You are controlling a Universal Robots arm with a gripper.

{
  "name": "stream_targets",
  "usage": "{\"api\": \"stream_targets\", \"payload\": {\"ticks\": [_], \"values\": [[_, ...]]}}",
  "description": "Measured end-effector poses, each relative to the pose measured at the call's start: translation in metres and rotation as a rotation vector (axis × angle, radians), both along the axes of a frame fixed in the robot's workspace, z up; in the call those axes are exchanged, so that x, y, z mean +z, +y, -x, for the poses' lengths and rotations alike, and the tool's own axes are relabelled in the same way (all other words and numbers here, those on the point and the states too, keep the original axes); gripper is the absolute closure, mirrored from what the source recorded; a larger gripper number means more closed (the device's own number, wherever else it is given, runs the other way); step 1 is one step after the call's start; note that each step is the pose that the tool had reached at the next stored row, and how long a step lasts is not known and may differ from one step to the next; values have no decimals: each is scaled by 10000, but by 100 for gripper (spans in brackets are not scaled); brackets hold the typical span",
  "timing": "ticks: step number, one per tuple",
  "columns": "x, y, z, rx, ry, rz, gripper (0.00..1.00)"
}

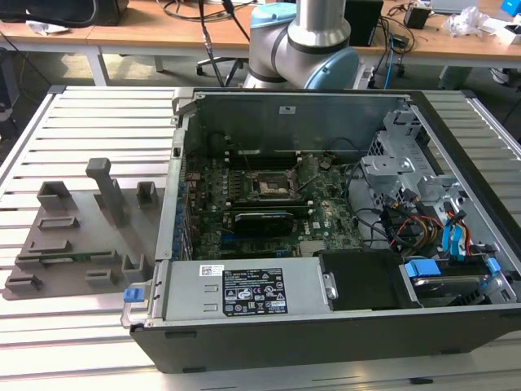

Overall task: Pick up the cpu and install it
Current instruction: 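Pick up the cpu and move it towards the insertion slot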

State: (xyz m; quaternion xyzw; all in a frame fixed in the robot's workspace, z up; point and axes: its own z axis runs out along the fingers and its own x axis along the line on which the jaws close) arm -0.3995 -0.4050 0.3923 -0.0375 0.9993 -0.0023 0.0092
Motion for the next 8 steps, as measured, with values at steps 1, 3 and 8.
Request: {"api": "stream_targets", "payload": {"ticks": [1, 3, 8], "values": [[0, 0, -19, 0, 0, 6, 45], [0, 0, -94, -1, 1, 29, 45], [-1, 0, -284, 0, 9, 36, 45]]}}
